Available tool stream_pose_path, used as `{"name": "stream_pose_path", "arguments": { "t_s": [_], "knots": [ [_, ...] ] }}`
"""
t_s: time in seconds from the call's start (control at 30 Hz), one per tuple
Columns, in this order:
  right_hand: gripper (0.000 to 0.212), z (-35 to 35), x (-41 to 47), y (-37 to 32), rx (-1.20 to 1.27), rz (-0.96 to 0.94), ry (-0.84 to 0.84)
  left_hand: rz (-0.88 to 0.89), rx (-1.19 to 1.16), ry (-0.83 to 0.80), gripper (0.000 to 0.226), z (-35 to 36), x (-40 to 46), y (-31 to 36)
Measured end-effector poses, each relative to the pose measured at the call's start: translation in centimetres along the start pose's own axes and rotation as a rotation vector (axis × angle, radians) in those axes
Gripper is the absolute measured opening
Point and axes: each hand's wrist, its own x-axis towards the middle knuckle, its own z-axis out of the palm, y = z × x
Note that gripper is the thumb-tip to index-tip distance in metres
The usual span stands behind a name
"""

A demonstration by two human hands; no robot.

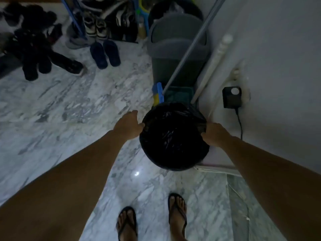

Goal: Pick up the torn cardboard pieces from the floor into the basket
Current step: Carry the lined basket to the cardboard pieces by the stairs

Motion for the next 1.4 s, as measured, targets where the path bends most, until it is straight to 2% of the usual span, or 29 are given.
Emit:
{"name": "stream_pose_path", "arguments": {
  "t_s": [0.07,0.13,0.23,0.33,0.37,0.4,0.5,0.6,0.63,0.7,0.77,0.87,0.97,1.03,1.07,1.13,1.23,1.27,1.4],
  "knots": [
    [0.022,1.7,1.7,0.8,0.035,0.042,0.012,-0.025,0.005,-0.015,0.071,1.9,1.3,-0.7],
    [0.031,3.2,3.4,1.5,0.06,0.099,-0.008,-0.077,-0.001,-0.049,0.064,3.8,2.2,-1.4],
    [0.027,5.3,5.3,2.3,0.115,0.172,-0.015,-0.117,-0.047,-0.051,0.049,6.6,3.6,-2.5],
    [0.053,7.5,7.0,3.3,0.215,0.276,0.017,-0.159,-0.083,-0.031,0.044,8.8,5.0,-3.6],
    [0.053,8.2,7.4,3.5,0.258,0.293,0.034,-0.17,-0.092,-0.04,0.046,9.4,5.3,-3.8],
    [0.054,8.8,7.6,3.6,0.301,0.296,0.06,-0.18,-0.099,-0.055,0.045,10.0,5.6,-3.9],
    [0.072,10.2,7.8,3.7,0.376,0.284,0.175,-0.201,-0.169,-0.068,0.031,11.0,6.0,-4.0],
    [0.076,10.8,7.3,3.7,0.361,0.259,0.236,-0.23,-0.211,-0.026,0.007,11.3,6.1,-4.5],
    [0.075,10.7,7.2,3.6,0.363,0.246,0.235,-0.235,-0.221,-0.006,0.019,11.2,6.0,-4.8],
    [0.075,10.2,6.9,3.0,0.351,0.228,0.221,-0.237,-0.231,0.009,0.031,10.3,5.1,-5.0],
    [0.073,9.1,5.8,1.9,0.338,0.214,0.2,-0.251,-0.242,0.02,0.029,8.7,3.4,-5.1],
    [0.071,6.6,3.6,-0.5,0.34,0.186,0.186,-0.29,-0.275,0.038,0.01,5.2,0.6,-5.4],
    [0.069,3.6,0.8,-3.5,0.346,0.148,0.199,-0.34,-0.316,0.101,0.027,1.1,-2.7,-5.8],
    [0.064,1.6,-0.9,-5.6,0.359,0.122,0.221,-0.371,-0.347,0.151,0.019,-1.6,-5.0,-5.8],
    [0.064,0.5,-1.9,-6.6,0.363,0.117,0.228,-0.387,-0.362,0.183,0.012,-2.9,-6.1,-5.8],
    [0.067,-1.8,-4.2,-9.1,0.335,0.088,0.261,-0.433,-0.405,0.261,0.017,-5.9,-9.0,-5.8],
    [0.059,-4.9,-7.5,-12.8,0.26,-0.031,0.376,-0.5,-0.489,0.43,0.048,-9.8,-13.0,-5.8],
    [0.056,-5.9,-8.6,-14.0,0.224,-0.07,0.406,-0.525,-0.491,0.492,0.05,-10.9,-14.1,-5.9],
    [0.049,-10.4,-13.2,-19.5,0.074,-0.191,0.473,-0.61,-0.476,0.712,0.04,-15.6,-19.3,-6.7]
  ]
}}
